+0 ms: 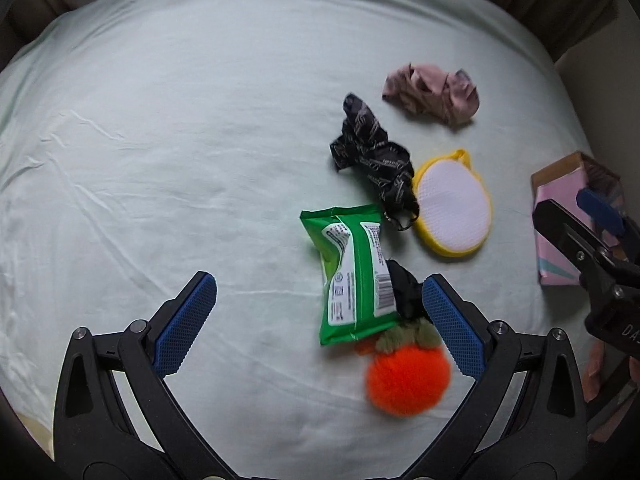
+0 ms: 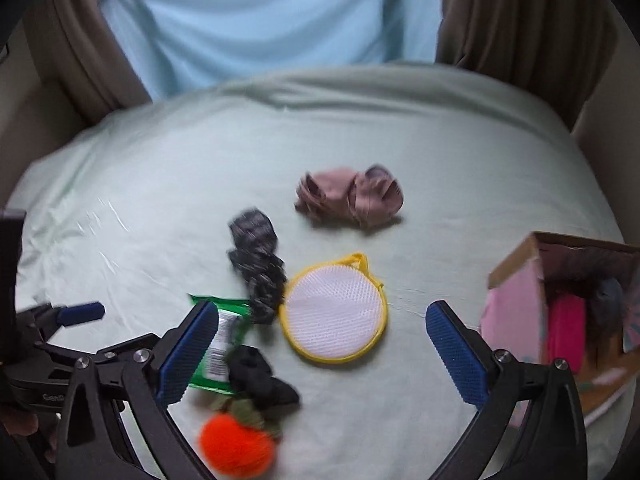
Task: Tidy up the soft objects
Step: 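Grasp the green wipe pack with the left tool while the right tool grasps the mesh pad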
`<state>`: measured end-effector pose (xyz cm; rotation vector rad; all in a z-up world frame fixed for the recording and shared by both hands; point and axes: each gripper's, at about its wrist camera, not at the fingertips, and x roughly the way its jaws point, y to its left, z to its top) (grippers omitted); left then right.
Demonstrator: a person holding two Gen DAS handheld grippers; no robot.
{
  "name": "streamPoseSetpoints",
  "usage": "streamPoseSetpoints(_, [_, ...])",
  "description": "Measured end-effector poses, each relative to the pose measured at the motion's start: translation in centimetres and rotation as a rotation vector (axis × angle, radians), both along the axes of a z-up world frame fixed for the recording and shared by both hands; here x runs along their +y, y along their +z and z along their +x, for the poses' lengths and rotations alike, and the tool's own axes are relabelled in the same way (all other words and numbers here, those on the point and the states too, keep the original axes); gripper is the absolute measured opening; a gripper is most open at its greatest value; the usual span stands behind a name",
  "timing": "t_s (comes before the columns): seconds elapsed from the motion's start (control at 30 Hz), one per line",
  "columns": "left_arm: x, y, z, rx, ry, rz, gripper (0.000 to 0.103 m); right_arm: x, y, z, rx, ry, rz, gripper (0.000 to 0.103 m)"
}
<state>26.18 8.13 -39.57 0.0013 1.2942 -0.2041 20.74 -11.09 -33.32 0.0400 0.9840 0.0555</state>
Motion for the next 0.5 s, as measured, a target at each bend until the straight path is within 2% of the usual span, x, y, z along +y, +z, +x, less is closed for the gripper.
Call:
streamPoseSetpoints(0.27, [-2.2, -5.3, 2.9, 0.052, -0.038, 0.033, 0.102, -1.3, -6.4, 4.0, 0.105, 0.040, 0.002, 0.103])
streamPoseSetpoints(0.37, [-2.4, -6.9, 3.1, 0.074, -0.035, 0.051, 0.099, -1.3, -8.2, 4.6, 0.129, 0.068, -0.005, 0.103])
streamPoseSetpoints(0.5, [-2.2, -8.3, 3.3, 0.104, -0.015, 0.019, 0.093, -0.9, -9.8, 5.2, 0.161, 0.096, -0.003, 0.103])
